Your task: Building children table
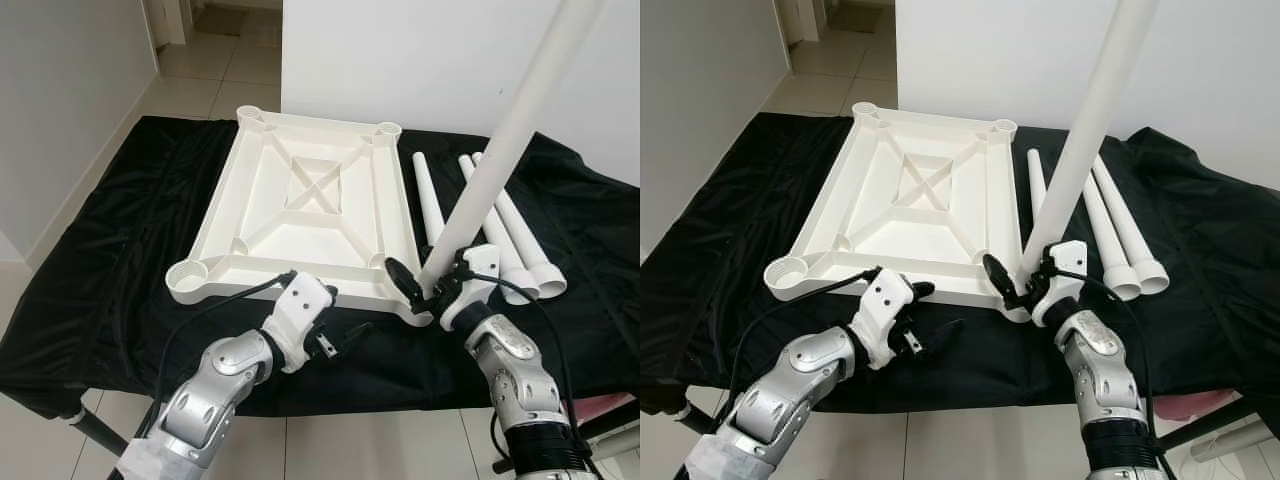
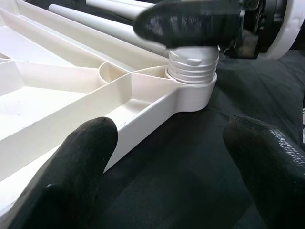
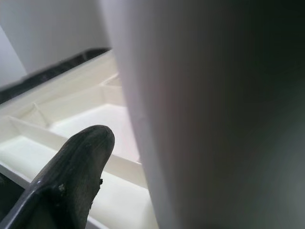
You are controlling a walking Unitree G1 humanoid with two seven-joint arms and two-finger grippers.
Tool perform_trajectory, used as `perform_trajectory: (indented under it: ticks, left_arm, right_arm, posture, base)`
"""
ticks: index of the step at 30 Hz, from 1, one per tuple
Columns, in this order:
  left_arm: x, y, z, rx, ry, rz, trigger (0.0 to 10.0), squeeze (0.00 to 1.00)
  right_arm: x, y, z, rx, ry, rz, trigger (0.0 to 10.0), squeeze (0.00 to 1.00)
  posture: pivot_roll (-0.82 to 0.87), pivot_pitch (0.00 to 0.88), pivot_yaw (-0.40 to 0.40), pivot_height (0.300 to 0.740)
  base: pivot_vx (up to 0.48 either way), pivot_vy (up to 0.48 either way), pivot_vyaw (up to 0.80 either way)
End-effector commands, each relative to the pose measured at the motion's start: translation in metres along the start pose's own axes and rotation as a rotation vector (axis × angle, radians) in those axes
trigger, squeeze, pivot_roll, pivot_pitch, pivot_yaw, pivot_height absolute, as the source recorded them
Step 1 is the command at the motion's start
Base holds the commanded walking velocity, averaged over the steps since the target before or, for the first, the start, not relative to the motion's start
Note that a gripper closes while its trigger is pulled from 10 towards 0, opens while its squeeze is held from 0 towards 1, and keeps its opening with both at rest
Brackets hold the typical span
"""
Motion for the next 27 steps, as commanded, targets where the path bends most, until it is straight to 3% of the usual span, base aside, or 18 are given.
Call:
perform_trajectory:
  ticks: [1,7,8,10,11,12,13,15,16,17,27]
  left_arm:
    - [0.002,0.000,0.001,-0.002,-0.011,-0.006,10.0,0.00]
    - [0.001,0.001,0.001,-0.002,-0.011,-0.001,10.0,0.00]
    - [0.002,0.001,0.000,-0.002,-0.014,0.000,10.0,0.00]
    - [0.002,0.001,0.000,-0.002,-0.016,0.000,10.0,0.00]
    - [0.002,0.001,0.000,-0.002,-0.018,0.000,10.0,0.00]
    - [0.002,0.001,0.000,-0.002,-0.018,0.000,10.0,0.00]
    - [0.002,0.001,-0.001,-0.001,-0.019,0.000,10.0,0.00]
    - [0.002,0.001,-0.001,0.000,-0.019,0.001,10.0,0.00]
    - [0.001,0.002,-0.001,0.000,-0.019,0.000,10.0,0.00]
    - [0.001,0.002,-0.001,0.001,-0.017,0.000,10.0,0.00]
    - [0.000,0.001,0.000,-0.001,-0.004,0.004,10.0,0.00]
  right_arm:
    - [-0.002,0.004,0.002,0.011,0.030,-0.034,10.0,0.00]
    - [-0.004,-0.001,0.008,-0.058,0.104,0.041,10.0,0.00]
    - [-0.001,0.001,0.008,-0.074,0.116,0.069,9.4,0.00]
    - [0.001,0.002,0.007,-0.085,0.124,0.090,9.4,0.00]
    - [0.003,0.002,0.007,-0.099,0.131,0.106,7.8,0.00]
    - [0.003,0.002,0.007,-0.099,0.131,0.106,7.8,0.00]
    - [0.005,0.002,0.007,-0.113,0.136,0.127,5.0,0.00]
    - [0.007,0.002,0.007,-0.120,0.138,0.137,5.0,0.00]
    - [0.007,0.002,0.007,-0.128,0.140,0.146,4.4,0.00]
    - [0.008,0.002,0.007,-0.132,0.144,0.148,0.0,0.00]
    - [0.012,-0.005,0.011,-0.185,0.153,0.173,0.0,0.00]
  posture:
    - [0.04,0.000,-0.065,0.740]
    - [0.03,0.000,-0.050,0.740]
    - [0.03,0.000,-0.047,0.740]
    - [0.03,0.000,-0.047,0.740]
    - [0.02,0.000,-0.044,0.740]
    - [0.02,0.000,-0.044,0.740]
    - [0.02,0.000,-0.046,0.740]
    - [0.02,0.000,-0.046,0.740]
    - [0.03,0.000,-0.048,0.740]
    - [0.03,0.000,-0.049,0.740]
    - [0.03,0.000,-0.057,0.740]
  base:
    - [0.000,0.000,0.00]
    - [0.000,0.000,0.00]
    - [0.000,0.000,0.00]
    - [0.000,0.000,0.00]
    - [0.000,0.000,0.00]
    - [0.000,0.000,0.00]
    - [0.000,0.000,0.00]
    - [0.000,0.000,0.00]
    - [0.000,0.000,0.00]
    - [0.000,0.000,0.00]
    - [0.000,0.000,0.00]
Point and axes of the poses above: a point about 5 cm out from each wrist's last joint towards the gripper, its own z axis pointing back from the gripper into the wrist, its own y axis along the axis of the wrist's last joint, x = y × z, the point moved 5 cm from there along -z, pointing out of the wrist towards the gripper, and after that the axes turned 15 degrees about -z, right-handed, at the moved point
